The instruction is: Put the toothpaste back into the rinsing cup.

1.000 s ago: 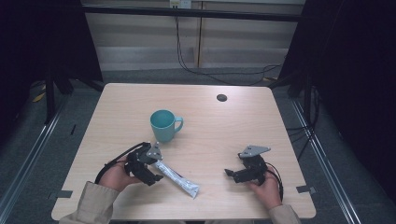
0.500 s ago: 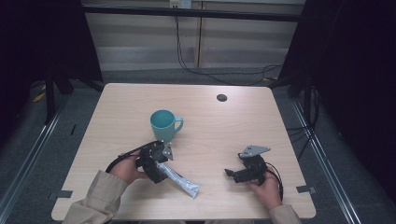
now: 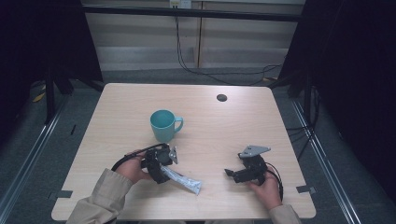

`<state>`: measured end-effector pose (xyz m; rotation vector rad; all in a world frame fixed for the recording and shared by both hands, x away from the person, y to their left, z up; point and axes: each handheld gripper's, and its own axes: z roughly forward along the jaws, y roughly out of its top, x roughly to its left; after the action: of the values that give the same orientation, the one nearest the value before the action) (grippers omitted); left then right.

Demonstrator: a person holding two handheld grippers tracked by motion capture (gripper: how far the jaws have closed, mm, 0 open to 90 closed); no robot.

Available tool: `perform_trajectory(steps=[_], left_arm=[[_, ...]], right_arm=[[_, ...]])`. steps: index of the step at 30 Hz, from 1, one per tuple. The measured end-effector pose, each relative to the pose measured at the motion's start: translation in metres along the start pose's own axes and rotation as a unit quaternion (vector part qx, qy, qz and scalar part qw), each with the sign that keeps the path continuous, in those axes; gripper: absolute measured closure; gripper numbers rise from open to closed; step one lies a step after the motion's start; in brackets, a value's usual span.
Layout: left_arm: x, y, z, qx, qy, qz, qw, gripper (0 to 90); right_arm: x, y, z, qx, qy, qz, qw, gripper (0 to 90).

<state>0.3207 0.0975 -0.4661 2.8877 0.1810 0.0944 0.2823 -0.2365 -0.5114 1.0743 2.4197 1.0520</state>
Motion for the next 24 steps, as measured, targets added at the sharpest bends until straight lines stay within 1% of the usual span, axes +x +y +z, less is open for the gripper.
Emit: perform_trajectory(steps=[1,2,5,6,7,8,11,12,14,15,18,19,21,22,23,24], left_arm=[[0.000,0.000,0.000,0.000,0.000,0.000,1.0000,42.1],[-0.001,0.000,-0.001,0.008,0.000,0.003,1.0000,43.3],[-0.002,-0.002,0.000,0.000,-0.004,-0.004,1.0000,45.3],[-0.001,-0.003,0.000,0.000,-0.010,-0.007,0.9999,46.4],[-0.001,-0.003,0.000,0.000,-0.010,-0.007,0.9999,48.2],[-0.001,-0.004,-0.001,0.001,-0.019,-0.013,0.9997,50.6],[-0.003,-0.005,-0.001,-0.002,-0.024,-0.014,0.9996,59.1],[-0.005,-0.005,-0.002,-0.002,-0.029,-0.021,0.9994,62.7],[-0.006,-0.004,-0.002,0.000,-0.025,-0.021,0.9995,68.2],[-0.006,-0.005,-0.003,0.000,-0.026,-0.024,0.9994,68.2],[-0.006,-0.008,-0.004,-0.010,-0.030,-0.049,0.9983,72.0],[-0.005,-0.009,-0.005,-0.010,-0.035,-0.058,0.9977,72.3],[-0.004,-0.011,-0.006,-0.015,-0.033,-0.068,0.9971,72.7],[-0.003,-0.013,-0.007,-0.020,-0.040,-0.075,0.9962,72.8],[-0.003,-0.013,-0.007,-0.020,-0.040,-0.075,0.9962,72.8],[-0.001,-0.017,-0.009,-0.040,-0.042,-0.088,0.9945,72.9]], right_arm=[[0.000,0.000,0.000,0.000,0.000,0.000,1.0000,12.7],[0.000,0.000,0.000,0.000,0.000,0.000,1.0000,12.8],[0.000,0.000,0.000,0.000,0.000,0.000,1.0000,12.9],[0.000,0.000,0.000,0.001,0.000,0.002,1.0000,12.9],[0.000,0.000,0.000,0.001,0.000,0.002,1.0000,12.9],[0.000,0.000,0.000,0.001,0.000,0.003,1.0000,13.1],[0.000,0.000,0.000,0.001,0.000,0.004,1.0000,13.2],[0.000,0.000,0.000,0.001,0.000,0.004,1.0000,13.2],[0.000,0.000,0.000,0.001,0.000,0.004,1.0000,13.2],[0.000,0.000,0.000,0.001,0.000,0.004,1.0000,13.2],[0.000,0.000,0.000,-0.001,0.000,0.001,1.0000,13.2],[0.000,0.000,0.000,0.001,0.000,0.003,1.0000,13.2],[0.000,0.000,0.000,-0.001,0.000,0.001,1.0000,13.2],[0.000,0.000,0.000,-0.001,0.000,0.001,1.0000,13.2],[0.000,0.000,0.000,-0.001,0.000,0.001,1.0000,13.2],[0.000,0.000,0.000,-0.001,-0.002,0.001,1.0000,13.1]])
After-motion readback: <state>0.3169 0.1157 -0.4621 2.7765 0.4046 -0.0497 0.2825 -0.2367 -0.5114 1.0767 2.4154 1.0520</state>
